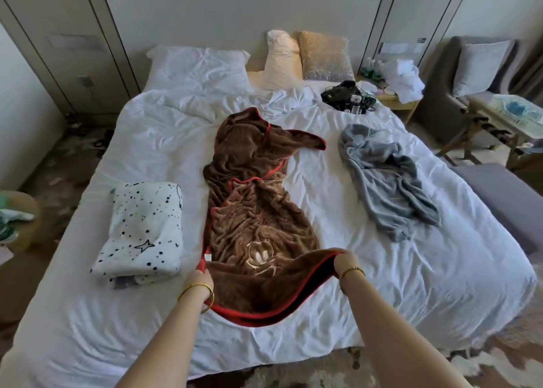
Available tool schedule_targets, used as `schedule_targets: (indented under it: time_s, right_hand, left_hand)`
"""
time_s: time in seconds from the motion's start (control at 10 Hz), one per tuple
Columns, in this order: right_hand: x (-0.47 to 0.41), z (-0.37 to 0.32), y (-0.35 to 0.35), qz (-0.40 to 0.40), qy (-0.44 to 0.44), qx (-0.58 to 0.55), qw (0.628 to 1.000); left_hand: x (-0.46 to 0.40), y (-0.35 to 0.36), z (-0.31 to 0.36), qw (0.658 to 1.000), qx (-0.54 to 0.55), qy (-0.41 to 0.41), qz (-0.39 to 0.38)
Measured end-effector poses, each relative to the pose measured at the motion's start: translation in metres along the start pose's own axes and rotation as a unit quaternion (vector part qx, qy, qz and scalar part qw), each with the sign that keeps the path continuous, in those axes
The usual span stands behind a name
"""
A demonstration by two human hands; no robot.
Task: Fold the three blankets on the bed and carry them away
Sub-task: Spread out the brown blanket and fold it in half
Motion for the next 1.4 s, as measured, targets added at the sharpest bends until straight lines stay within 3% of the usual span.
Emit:
schedule_targets:
  time_s: [0.1, 0.2, 0.3, 0.4, 0.5, 0.6, 0.7, 0.9, 1.1, 1.3, 1.4]
  right_hand:
    - [-0.031, 0.017, -0.010, 0.040, 0.045, -0.134, 0.989]
    - [-0.053, 0.020, -0.010, 0.039, 0.075, -0.166, 0.983]
    - [-0.079, 0.004, 0.000, 0.013, 0.033, -0.102, 0.994]
    - [-0.108, -0.018, 0.013, 0.019, 0.014, 0.050, 0.998]
    - [-0.143, -0.027, 0.017, 0.057, -0.019, 0.203, 0.977]
    - [-0.177, -0.025, 0.022, 0.036, -0.048, 0.221, 0.973]
    - [-0.215, -0.026, 0.036, -0.029, -0.016, 0.245, 0.969]
    - [-0.268, -0.035, 0.074, -0.094, 0.051, 0.315, 0.943]
    - [-0.314, -0.038, 0.115, -0.048, -0.042, 0.431, 0.900]
    - [-0.354, -0.058, 0.145, -0.022, -0.050, 0.418, 0.907]
    - [-0.379, -0.067, 0.162, -0.021, -0.048, 0.420, 0.906]
  left_hand:
    - [-0.002, 0.001, 0.001, 1.000, 0.019, -0.014, -0.005]
    - [-0.012, -0.003, 0.012, 0.997, 0.081, -0.018, 0.005]
    - [-0.027, -0.007, 0.034, 0.988, 0.143, -0.040, 0.038]
    - [-0.047, -0.005, 0.057, 0.982, 0.163, -0.072, 0.055]
    - [-0.069, 0.009, 0.071, 0.986, 0.125, -0.097, 0.051]
    - [-0.090, 0.035, 0.074, 0.992, 0.061, -0.107, -0.006]
    - [-0.108, 0.057, 0.076, 0.995, -0.041, -0.081, -0.042]
    - [-0.156, 0.053, 0.094, 0.991, -0.076, -0.111, 0.002]
    - [-0.214, 0.047, 0.120, 0.991, -0.112, -0.061, 0.044]
    - [-0.273, 0.046, 0.171, 0.992, -0.107, 0.014, 0.068]
    - [-0.309, 0.043, 0.205, 0.987, -0.072, 0.075, 0.121]
Point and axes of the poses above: each hand's wrist, its own x-axis away from the middle knuckle, its own y-axis out of the palm, z = x × y, the point moved 2 cm from there along -x, towards the middle knuckle
